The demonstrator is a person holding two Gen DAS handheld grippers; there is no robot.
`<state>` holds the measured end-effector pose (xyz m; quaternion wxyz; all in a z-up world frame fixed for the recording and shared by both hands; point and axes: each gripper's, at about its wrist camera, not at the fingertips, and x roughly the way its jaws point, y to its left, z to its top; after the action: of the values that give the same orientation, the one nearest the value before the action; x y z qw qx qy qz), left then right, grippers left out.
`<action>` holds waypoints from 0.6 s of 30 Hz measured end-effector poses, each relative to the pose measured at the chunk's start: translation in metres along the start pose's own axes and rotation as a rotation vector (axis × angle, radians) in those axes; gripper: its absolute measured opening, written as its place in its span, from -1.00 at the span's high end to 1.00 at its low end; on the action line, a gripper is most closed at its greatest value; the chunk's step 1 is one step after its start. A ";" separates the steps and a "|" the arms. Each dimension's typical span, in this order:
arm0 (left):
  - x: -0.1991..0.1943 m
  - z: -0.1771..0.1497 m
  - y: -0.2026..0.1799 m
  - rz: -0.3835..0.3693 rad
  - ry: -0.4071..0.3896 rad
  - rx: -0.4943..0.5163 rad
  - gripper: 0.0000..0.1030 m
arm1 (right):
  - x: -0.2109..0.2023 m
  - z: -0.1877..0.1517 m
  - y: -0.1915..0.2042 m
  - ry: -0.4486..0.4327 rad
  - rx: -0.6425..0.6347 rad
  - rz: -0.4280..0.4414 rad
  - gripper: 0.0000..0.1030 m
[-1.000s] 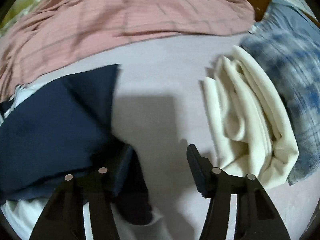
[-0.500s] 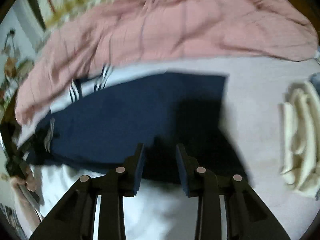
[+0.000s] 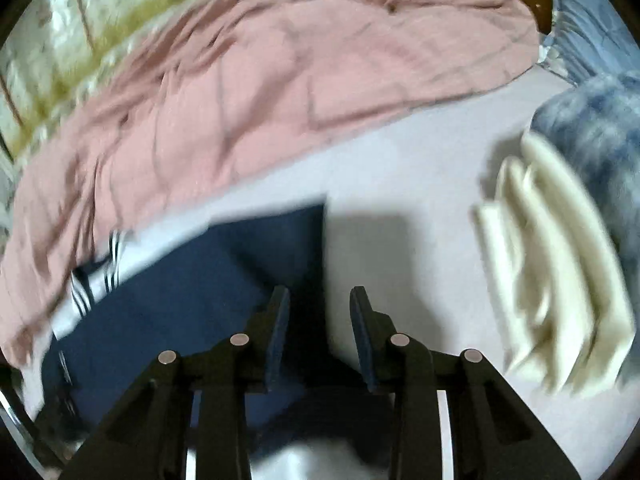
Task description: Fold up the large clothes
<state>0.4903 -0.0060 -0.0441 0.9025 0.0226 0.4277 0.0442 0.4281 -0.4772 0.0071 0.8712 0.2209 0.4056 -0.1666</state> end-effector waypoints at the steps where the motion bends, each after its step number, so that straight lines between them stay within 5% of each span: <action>1: 0.002 0.001 0.001 -0.007 0.006 -0.010 -0.33 | 0.006 0.011 -0.003 0.017 -0.016 0.000 0.35; 3: 0.004 0.002 0.004 -0.024 0.013 -0.036 -0.35 | 0.028 0.026 0.004 0.081 -0.087 0.037 0.29; 5: 0.006 0.003 0.007 -0.037 0.021 -0.057 -0.37 | 0.056 0.033 0.014 0.174 -0.213 0.071 -0.03; 8: 0.007 0.002 0.007 -0.044 0.023 -0.065 -0.38 | 0.082 0.034 0.018 0.188 -0.267 0.046 -0.16; 9: 0.007 0.002 0.006 -0.040 0.022 -0.062 -0.38 | 0.091 0.033 0.018 0.211 -0.255 0.044 -0.07; 10: 0.007 0.002 0.005 -0.035 0.020 -0.059 -0.38 | 0.099 0.036 0.016 0.210 -0.243 0.043 0.28; 11: 0.007 0.002 0.005 -0.031 0.019 -0.056 -0.38 | 0.096 0.039 0.016 0.181 -0.238 0.060 0.85; 18: 0.006 0.003 0.002 -0.006 0.014 -0.034 -0.38 | 0.086 0.065 0.030 0.124 -0.300 0.019 0.93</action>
<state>0.4961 -0.0031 -0.0468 0.8999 0.0056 0.4334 0.0486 0.5360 -0.4954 -0.0151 0.8692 0.1021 0.4768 -0.0820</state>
